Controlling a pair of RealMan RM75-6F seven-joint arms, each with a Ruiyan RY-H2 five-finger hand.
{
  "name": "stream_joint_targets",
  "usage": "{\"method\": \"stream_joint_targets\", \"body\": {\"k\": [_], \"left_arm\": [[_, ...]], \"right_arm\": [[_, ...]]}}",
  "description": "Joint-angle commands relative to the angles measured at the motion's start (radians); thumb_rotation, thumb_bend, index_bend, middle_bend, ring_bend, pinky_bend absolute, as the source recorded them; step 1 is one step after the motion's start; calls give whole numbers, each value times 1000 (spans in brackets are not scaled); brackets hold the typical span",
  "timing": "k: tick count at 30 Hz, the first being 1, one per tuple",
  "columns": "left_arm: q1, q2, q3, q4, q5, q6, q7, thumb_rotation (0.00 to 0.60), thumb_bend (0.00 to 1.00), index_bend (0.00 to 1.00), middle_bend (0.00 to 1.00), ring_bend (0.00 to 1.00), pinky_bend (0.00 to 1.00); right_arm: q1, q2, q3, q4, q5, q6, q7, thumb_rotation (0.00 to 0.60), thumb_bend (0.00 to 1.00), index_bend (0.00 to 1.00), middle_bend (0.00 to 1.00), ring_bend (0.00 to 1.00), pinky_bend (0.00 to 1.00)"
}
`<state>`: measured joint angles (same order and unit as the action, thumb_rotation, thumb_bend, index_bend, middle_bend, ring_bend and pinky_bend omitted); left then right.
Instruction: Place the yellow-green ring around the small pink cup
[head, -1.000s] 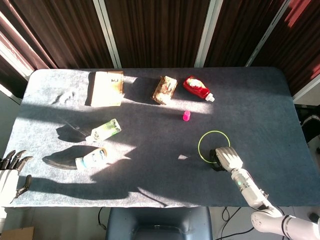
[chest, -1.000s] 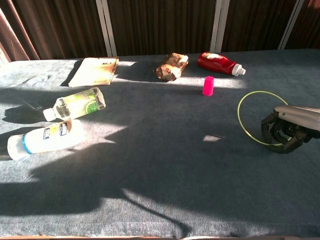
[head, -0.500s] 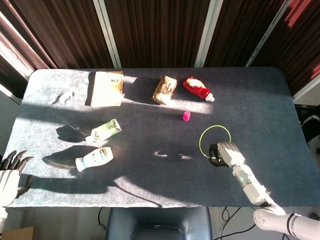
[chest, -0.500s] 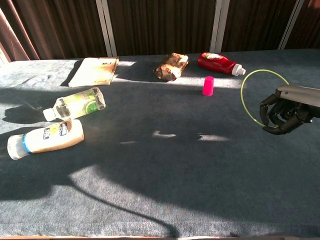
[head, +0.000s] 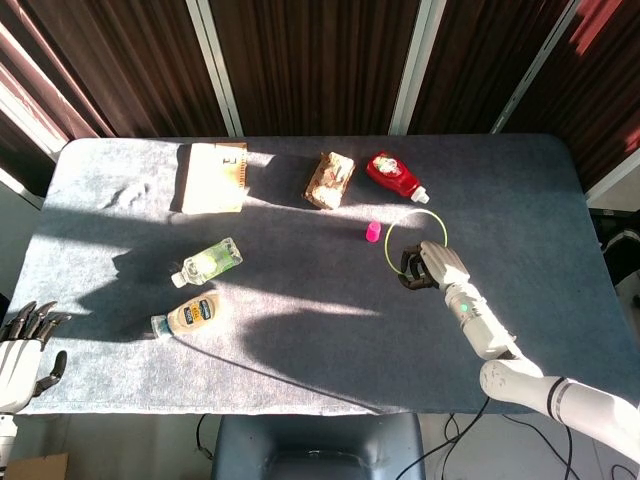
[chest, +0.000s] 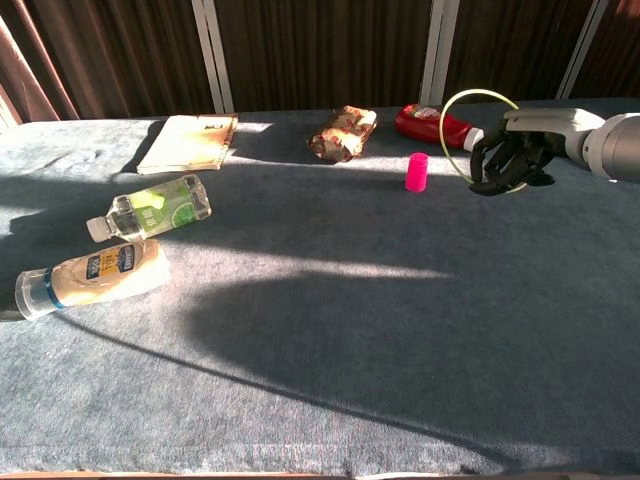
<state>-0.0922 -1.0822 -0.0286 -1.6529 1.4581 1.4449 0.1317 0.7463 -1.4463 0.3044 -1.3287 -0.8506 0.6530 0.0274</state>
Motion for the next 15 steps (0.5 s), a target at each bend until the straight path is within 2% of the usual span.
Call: {"method": "stream_joint_targets", "body": {"k": [1, 9, 15], "left_arm": [[-1, 1, 3, 0, 4, -3, -1, 600, 470, 242, 109, 26, 184], [0, 8, 7, -2, 13, -2, -17, 600, 470, 243, 109, 25, 184], [0, 11, 9, 2, 20, 0, -31, 600, 471, 244, 109, 25, 184]], "right_arm": [[85, -39, 35, 58, 105, -65, -30, 600, 573, 849, 888, 1000, 1000], [214, -101, 37, 158, 288, -105, -82, 600, 573, 849, 889, 1000, 1000], [256, -145, 32, 243, 373, -159, -55, 600, 572, 849, 888, 1000, 1000]]}}
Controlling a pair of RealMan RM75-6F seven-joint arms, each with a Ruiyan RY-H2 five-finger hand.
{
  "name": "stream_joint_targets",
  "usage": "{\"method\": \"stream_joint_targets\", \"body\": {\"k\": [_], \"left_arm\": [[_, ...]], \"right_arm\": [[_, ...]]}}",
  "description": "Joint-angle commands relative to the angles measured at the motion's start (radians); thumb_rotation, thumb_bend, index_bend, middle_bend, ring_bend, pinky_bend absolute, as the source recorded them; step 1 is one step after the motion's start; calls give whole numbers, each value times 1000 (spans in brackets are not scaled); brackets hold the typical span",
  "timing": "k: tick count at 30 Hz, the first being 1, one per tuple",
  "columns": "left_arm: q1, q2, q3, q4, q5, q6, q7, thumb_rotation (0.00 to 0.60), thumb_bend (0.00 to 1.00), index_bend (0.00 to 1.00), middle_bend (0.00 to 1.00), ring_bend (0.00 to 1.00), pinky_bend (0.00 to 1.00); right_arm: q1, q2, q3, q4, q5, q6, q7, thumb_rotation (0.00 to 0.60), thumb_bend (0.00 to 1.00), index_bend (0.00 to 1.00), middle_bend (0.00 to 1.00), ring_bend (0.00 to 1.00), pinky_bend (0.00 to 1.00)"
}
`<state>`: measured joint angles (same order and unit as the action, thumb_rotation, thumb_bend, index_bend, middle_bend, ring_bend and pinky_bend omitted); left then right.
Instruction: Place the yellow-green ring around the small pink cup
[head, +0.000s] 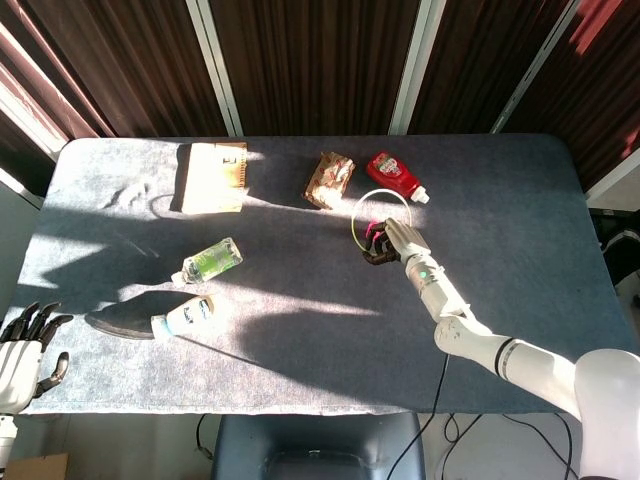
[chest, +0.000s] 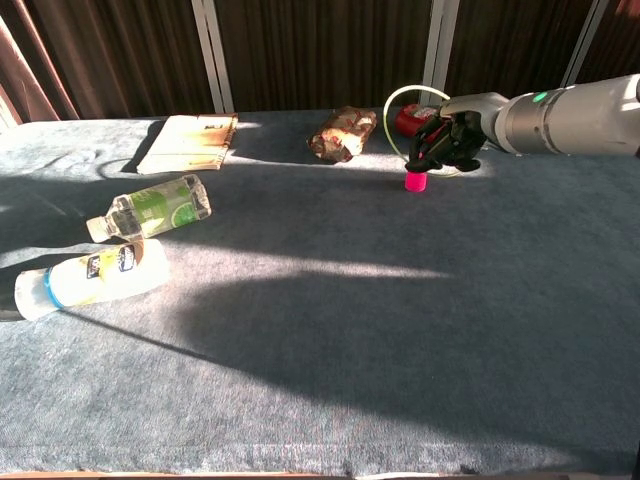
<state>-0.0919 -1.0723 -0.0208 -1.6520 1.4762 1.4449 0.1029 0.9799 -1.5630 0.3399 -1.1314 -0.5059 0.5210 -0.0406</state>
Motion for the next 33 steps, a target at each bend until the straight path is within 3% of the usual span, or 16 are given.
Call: {"method": "stream_joint_targets", "body": {"k": [1, 13, 33], "left_arm": [[0, 1, 2, 1, 3, 0, -3, 600, 471, 243, 109, 26, 184], [-2, 1, 9, 1, 16, -4, 2, 600, 472, 244, 124, 26, 184], [-3, 2, 10, 0, 17, -5, 3, 600, 473, 244, 123, 26, 184]], "right_arm": [[25, -36, -5, 60, 31, -33, 16, 600, 573, 849, 888, 1000, 1000], [60, -121, -19, 240, 42, -140, 77, 600, 572, 847, 888, 1000, 1000], [40, -138, 3, 254, -79, -164, 181, 600, 543, 733, 888, 1000, 1000]]}}
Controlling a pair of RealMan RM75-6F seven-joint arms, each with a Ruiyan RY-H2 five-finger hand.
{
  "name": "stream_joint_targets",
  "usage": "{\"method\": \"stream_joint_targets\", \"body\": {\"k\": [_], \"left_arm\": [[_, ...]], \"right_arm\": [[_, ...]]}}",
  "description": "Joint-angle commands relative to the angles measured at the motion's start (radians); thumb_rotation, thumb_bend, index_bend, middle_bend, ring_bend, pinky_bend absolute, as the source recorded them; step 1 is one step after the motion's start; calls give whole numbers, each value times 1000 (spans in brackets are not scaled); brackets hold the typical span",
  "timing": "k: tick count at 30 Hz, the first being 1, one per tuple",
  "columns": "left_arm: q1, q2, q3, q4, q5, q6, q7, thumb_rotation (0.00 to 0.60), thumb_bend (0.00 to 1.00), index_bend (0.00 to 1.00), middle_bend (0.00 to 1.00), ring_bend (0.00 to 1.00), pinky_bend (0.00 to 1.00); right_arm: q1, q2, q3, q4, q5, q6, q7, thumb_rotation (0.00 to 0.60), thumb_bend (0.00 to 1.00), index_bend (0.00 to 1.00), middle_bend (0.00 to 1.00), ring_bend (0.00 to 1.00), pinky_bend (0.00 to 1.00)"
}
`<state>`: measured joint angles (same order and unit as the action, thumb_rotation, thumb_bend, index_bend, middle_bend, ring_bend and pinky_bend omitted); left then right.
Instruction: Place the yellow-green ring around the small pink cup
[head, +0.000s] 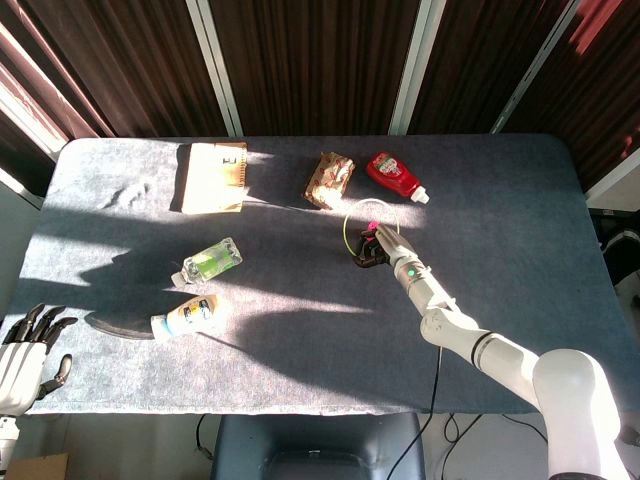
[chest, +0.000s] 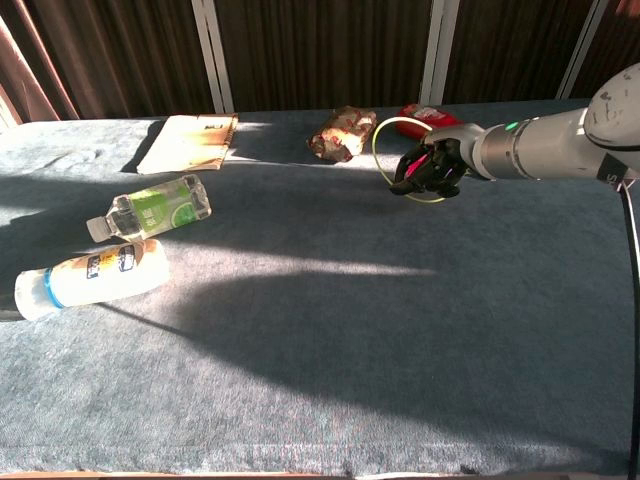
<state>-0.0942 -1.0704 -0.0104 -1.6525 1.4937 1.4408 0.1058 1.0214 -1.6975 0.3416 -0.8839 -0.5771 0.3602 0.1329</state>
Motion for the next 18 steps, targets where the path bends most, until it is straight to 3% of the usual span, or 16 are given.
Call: {"method": "stream_joint_targets", "body": {"k": [1, 18], "left_arm": [[-1, 0, 0, 0, -1, -1, 0, 600, 473, 244, 123, 26, 184], [0, 0, -1, 2, 0, 2, -4, 600, 473, 244, 124, 32, 184]], "right_arm": [[-1, -5, 3, 9, -12, -5, 11, 600, 540, 730, 888, 1000, 1000], [-17, 5, 2, 8, -96, -33, 63, 600, 307, 532, 888, 1000, 1000]]}}
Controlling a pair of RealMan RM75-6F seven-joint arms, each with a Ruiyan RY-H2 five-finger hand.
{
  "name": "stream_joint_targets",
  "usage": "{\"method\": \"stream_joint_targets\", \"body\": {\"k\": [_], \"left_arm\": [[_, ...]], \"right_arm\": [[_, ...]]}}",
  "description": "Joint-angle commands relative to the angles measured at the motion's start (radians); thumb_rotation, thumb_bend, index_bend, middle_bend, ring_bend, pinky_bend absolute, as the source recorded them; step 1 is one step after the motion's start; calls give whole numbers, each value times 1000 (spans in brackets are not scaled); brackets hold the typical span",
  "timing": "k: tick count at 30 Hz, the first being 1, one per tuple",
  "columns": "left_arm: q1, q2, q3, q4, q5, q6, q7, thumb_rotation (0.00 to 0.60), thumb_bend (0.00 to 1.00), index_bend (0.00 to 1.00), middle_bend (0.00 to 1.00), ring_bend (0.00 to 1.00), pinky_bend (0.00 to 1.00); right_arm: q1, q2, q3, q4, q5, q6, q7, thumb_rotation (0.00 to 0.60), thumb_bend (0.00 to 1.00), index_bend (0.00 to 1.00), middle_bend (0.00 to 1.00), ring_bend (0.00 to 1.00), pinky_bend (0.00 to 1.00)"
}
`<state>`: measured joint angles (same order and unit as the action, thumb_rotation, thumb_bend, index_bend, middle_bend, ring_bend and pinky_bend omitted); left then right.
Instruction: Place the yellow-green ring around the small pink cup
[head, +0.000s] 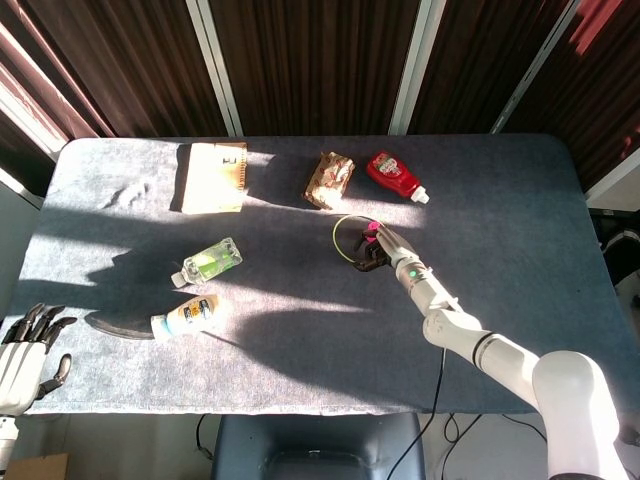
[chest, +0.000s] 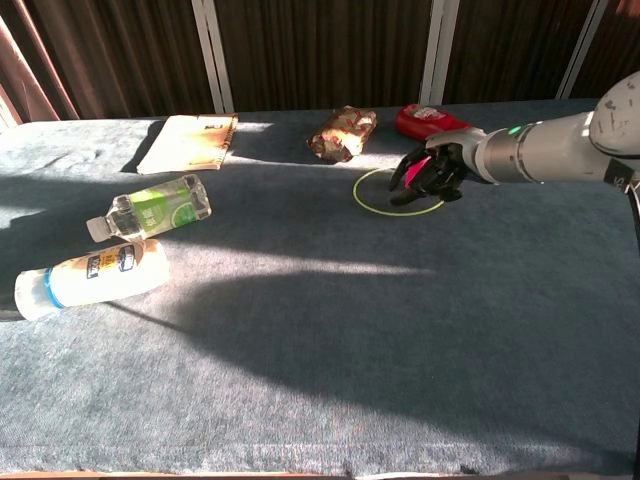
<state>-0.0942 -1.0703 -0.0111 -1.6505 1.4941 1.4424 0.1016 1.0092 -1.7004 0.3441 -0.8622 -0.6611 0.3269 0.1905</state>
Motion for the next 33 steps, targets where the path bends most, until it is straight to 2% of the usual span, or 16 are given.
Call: {"method": "stream_joint_targets", "body": {"k": [1, 5, 8, 11, 14, 17, 19, 23, 26, 31, 33], "left_arm": [[0, 0, 0, 0, 1, 0, 1, 600, 473, 244, 124, 33, 184], [-1, 0, 1, 0, 1, -1, 2, 600, 473, 244, 124, 33, 184], [-1, -1, 0, 0, 1, -1, 4, 600, 474, 244, 124, 33, 184], [-1, -2, -1, 0, -2, -1, 6, 600, 473, 244, 124, 33, 184], [-1, -2, 0, -2, -2, -3, 9, 600, 472, 244, 124, 33, 184], [-1, -2, 0, -2, -2, -1, 8, 600, 472, 244, 124, 33, 184], [0, -1, -1, -2, -3, 1, 6, 600, 472, 244, 124, 33, 184], [0, -1, -4, -1, -9, 1, 3, 600, 473, 245, 124, 33, 184], [-4, -3, -8, 4, -17, -7, 1, 600, 473, 246, 124, 33, 184], [-10, -7, -18, 16, -34, -16, -7, 600, 473, 246, 124, 33, 184], [-11, -8, -20, 19, -42, -22, -10, 600, 473, 246, 124, 33, 184]], "right_arm": [[-8, 13, -1, -23, -20, 5, 6, 600, 294, 514, 888, 1000, 1000], [-27, 54, -13, -103, -68, 39, -7, 600, 233, 449, 888, 1000, 1000], [-55, 113, -41, -223, -126, 102, -45, 600, 186, 404, 888, 1000, 1000], [-97, 182, -84, -385, -201, 227, -119, 600, 160, 386, 888, 999, 1000], [-158, 249, -149, -568, -283, 444, -272, 600, 155, 383, 888, 986, 1000], [-222, 288, -217, -699, -360, 656, -455, 600, 155, 398, 888, 946, 1000], [-285, 305, -273, -770, -450, 829, -587, 600, 155, 424, 883, 912, 1000], [-418, 328, -380, -810, -650, 1099, -733, 600, 153, 473, 770, 788, 1000], [-533, 340, -447, -760, -790, 1279, -737, 600, 152, 485, 666, 665, 962], [-678, 363, -499, -683, -864, 1429, -636, 600, 151, 472, 515, 481, 767], [-727, 378, -511, -669, -851, 1445, -611, 600, 152, 425, 419, 334, 602]]}}
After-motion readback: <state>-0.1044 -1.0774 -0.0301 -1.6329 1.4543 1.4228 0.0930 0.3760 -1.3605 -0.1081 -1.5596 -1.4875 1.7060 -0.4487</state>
